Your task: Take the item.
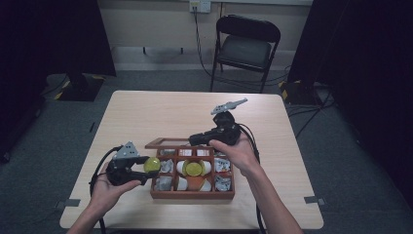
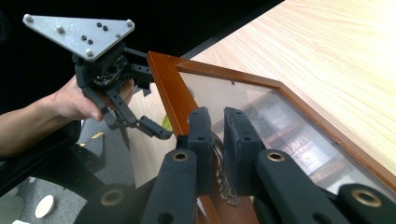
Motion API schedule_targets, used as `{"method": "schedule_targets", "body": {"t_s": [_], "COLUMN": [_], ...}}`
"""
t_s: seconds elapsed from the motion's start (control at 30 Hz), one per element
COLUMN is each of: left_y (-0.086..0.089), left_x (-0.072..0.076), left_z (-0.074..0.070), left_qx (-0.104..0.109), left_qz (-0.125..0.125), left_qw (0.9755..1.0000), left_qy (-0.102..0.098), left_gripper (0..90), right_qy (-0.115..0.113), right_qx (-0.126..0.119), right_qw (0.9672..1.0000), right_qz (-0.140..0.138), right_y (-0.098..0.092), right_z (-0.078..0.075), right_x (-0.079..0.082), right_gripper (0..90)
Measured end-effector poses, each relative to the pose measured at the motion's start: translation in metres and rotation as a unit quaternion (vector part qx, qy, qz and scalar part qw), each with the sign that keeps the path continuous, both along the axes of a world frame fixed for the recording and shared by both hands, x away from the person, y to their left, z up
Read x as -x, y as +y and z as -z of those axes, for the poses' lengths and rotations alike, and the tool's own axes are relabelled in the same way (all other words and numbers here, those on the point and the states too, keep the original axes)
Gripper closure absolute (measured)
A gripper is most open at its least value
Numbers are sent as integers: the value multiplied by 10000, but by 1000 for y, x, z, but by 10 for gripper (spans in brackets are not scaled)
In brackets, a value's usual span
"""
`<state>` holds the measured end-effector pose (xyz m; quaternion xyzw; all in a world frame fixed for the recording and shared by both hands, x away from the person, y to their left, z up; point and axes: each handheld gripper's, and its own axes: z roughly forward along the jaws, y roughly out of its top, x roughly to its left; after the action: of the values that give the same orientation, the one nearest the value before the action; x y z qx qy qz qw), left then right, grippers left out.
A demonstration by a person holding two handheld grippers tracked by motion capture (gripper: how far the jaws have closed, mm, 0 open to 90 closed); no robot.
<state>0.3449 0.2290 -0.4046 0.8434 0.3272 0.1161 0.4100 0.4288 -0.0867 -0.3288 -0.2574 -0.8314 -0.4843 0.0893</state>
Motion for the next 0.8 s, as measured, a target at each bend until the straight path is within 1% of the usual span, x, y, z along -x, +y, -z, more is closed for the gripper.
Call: {"method": "schedule_targets", "body": {"t_s": [0.17, 0.23, 0.4, 0.47, 0.63, 0.77, 0.8], "left_y": [10, 13, 19, 21, 23, 22, 21], "left_x": [-5, -8, -17, -21, -29, -39, -41], "left_z": [-1, 0, 3, 3, 3, 5, 5], "left_qx": [33, 44, 30, -21, 1, -74, -111], "left_qz": [-179, -236, -366, -437, -555, -571, -603], "left_qw": [9998, 9997, 9993, 9990, 9985, 9983, 9981], "left_qy": [-20, 7, 33, 31, 15, 33, 4], "left_gripper": [384, 384, 384, 384, 384, 384, 384], "right_qy": [-15, -7, 3, 11, 8, 5, 4], "right_qx": [17, 19, -2, -9, -23, -19, -19], "right_qw": [10000, 10000, 10000, 10000, 10000, 10000, 10000], "right_qz": [-1, -1, 7, 6, 1, 3, 3], "right_y": [0, 0, 0, 0, 0, 0, 0], "right_z": [0, 0, 1, 1, 1, 1, 1], "right_x": [1, 1, 1, 1, 1, 1, 1], "right_gripper": [815, 815, 815, 815, 815, 815, 815]}}
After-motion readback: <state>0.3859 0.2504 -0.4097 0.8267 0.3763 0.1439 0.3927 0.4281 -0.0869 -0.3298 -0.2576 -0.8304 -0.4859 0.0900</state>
